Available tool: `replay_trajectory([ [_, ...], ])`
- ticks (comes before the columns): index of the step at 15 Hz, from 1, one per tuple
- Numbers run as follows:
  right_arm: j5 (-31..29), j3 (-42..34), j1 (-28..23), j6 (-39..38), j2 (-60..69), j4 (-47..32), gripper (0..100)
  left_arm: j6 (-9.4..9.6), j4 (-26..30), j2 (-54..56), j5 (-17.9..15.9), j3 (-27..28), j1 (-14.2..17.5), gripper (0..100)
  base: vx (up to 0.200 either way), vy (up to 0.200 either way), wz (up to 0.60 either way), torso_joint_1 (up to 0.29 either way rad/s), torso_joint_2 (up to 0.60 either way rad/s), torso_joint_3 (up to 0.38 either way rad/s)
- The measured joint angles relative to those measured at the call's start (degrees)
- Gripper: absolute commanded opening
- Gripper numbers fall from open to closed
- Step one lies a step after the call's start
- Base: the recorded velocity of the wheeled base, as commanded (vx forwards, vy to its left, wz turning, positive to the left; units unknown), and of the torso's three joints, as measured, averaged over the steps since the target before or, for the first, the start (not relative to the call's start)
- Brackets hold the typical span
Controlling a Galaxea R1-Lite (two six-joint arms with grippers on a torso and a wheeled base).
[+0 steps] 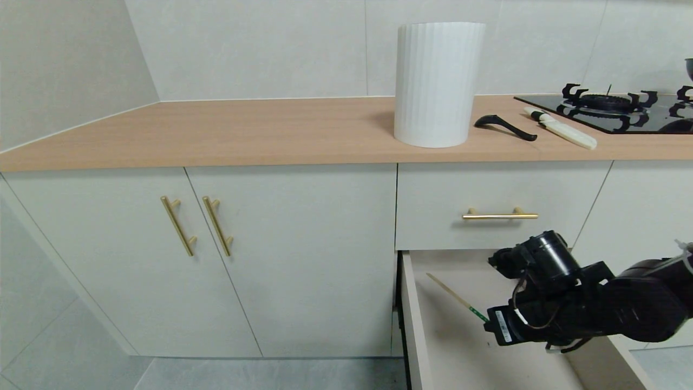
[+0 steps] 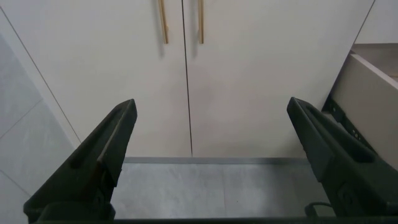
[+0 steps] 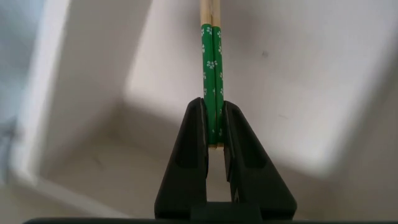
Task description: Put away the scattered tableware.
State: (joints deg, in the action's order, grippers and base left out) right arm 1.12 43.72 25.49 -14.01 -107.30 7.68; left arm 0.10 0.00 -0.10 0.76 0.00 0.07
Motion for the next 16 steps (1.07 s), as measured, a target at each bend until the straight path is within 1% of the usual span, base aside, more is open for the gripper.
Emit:
replay_trajectory([
  [2,-1.5,2.7,0.7,-2.7,-3.9,0.8,0,0.00,0.0,0.0,0.0,0.0,0.0,100,0.000,0.000,0.00,0.000,0.00,0.000],
  [3,-2.8,3.7,1.0,-5.1,-5.5,1.8,0,-0.02,0.0,0.0,0.0,0.0,0.0,100,0.000,0.000,0.00,0.000,0.00,0.000],
  [5,-7.3,5.4,1.5,-10.0,-8.7,6.0,0,0.00,0.0,0.0,0.1,0.0,0.0,100,0.000,0.000,0.00,0.000,0.00,0.000],
  [7,-8.6,5.9,1.9,-10.5,-10.9,7.8,0,0.00,0.0,0.0,0.0,0.0,0.0,100,0.000,0.000,0.00,0.000,0.00,0.000],
  [16,-9.9,5.7,4.5,-10.2,-19.7,7.9,0,0.00,0.0,0.0,0.0,0.0,0.0,100,0.000,0.000,0.00,0.000,0.00,0.000],
])
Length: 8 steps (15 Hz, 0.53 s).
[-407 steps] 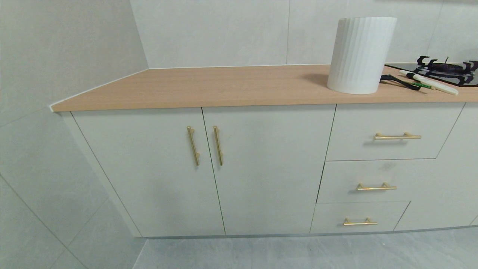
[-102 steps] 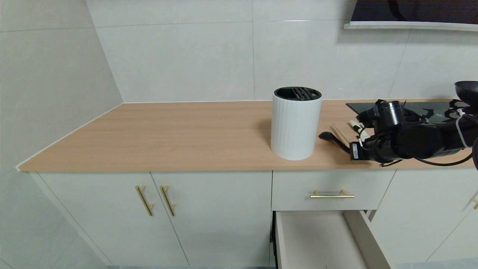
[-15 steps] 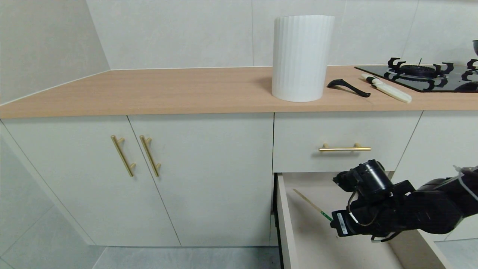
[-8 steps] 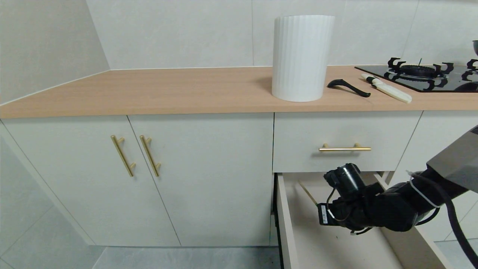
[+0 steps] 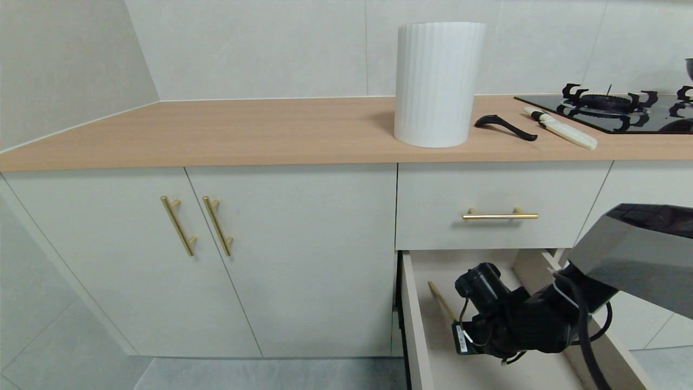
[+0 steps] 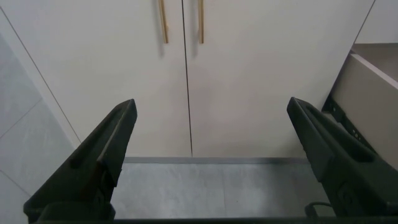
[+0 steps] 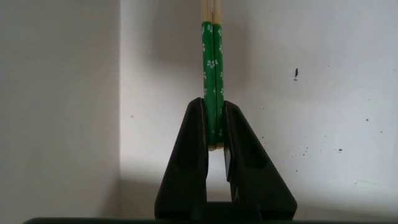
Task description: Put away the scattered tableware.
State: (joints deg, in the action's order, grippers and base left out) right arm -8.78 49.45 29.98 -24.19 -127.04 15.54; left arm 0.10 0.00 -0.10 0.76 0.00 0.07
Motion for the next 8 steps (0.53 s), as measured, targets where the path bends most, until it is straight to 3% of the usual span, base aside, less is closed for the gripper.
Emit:
replay_trajectory([
  [8,-0.6,0.3,0.3,0.0,-4.3,0.2,0,0.00,0.0,0.0,0.0,0.0,0.0,100,0.000,0.000,0.00,0.000,0.00,0.000],
])
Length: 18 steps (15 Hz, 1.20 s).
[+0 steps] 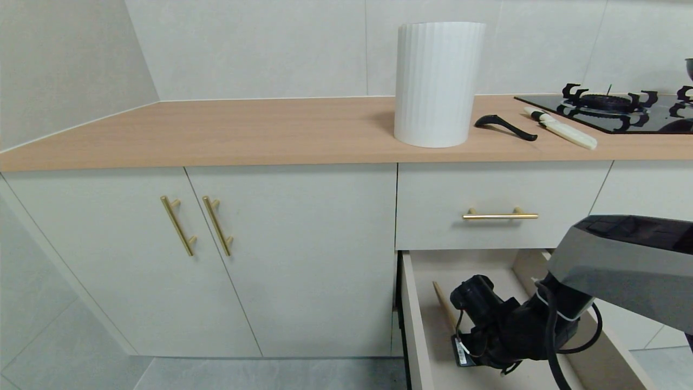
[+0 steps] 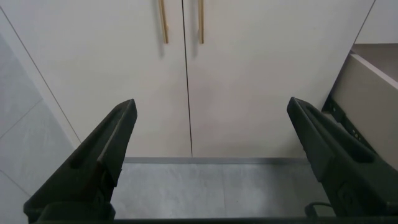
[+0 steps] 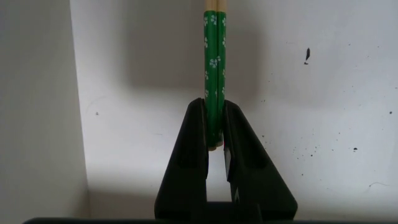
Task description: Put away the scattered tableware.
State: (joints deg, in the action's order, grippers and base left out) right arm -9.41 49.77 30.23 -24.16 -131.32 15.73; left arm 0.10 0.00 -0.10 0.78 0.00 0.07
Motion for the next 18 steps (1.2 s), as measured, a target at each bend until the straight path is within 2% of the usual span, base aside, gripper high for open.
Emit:
replay_trajectory([
  [6,-0.1,-0.1,0.0,0.0,-0.4,-0.1,0,0.00,0.0,0.0,0.0,0.0,0.0,100,0.000,0.000,0.00,0.000,0.00,0.000],
  [7,-0.1,-0.1,0.0,0.0,-0.5,-0.1,100,0.00,0.0,0.0,0.0,0.0,0.0,100,0.000,0.000,0.00,0.000,0.00,0.000],
  [14,-0.7,-0.3,0.1,0.0,-0.5,-0.1,100,-0.02,0.0,0.0,0.0,0.0,0.0,100,0.000,0.000,0.00,0.000,0.00,0.000],
  [16,-2.0,-0.7,0.2,0.0,-0.1,-0.1,100,-0.02,0.0,0.0,0.0,0.0,0.0,100,0.000,0.000,0.00,0.000,0.00,0.000],
  [18,-5.6,-0.9,0.5,-0.3,0.9,0.1,100,0.00,0.0,0.0,0.0,0.0,0.0,100,0.000,0.000,0.00,0.000,0.00,0.000],
])
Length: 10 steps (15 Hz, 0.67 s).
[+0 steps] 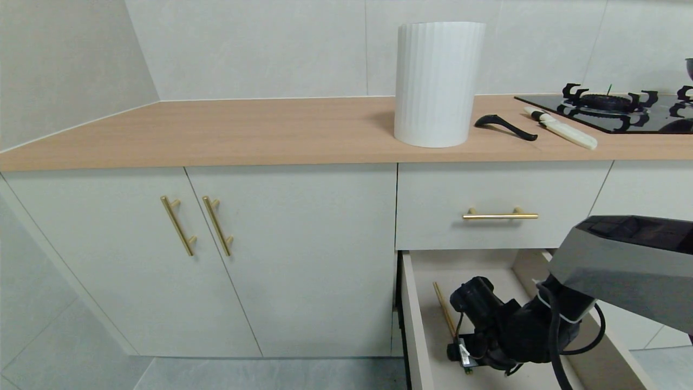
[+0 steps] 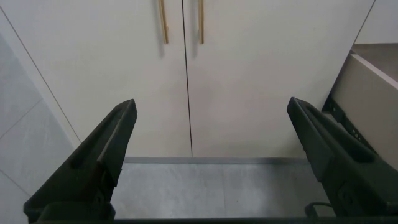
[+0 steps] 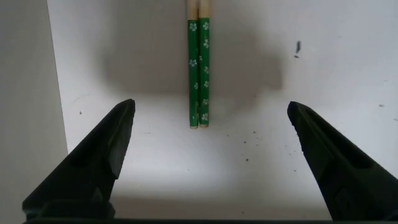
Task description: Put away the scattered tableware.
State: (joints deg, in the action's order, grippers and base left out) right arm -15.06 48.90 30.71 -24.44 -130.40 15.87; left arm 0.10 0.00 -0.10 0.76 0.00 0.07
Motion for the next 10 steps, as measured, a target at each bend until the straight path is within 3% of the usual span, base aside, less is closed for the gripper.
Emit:
replay_trajectory([
  [4,-7.4,-0.1,-0.1,0.6,4.5,0.4,100,0.00,0.0,0.0,0.0,0.0,0.0,100,0.000,0.000,0.00,0.000,0.00,0.000],
  [10,-9.2,-0.4,-2.0,3.5,17.3,0.4,100,0.00,0.0,0.0,0.0,0.0,0.0,100,0.000,0.000,0.00,0.000,0.00,0.000],
])
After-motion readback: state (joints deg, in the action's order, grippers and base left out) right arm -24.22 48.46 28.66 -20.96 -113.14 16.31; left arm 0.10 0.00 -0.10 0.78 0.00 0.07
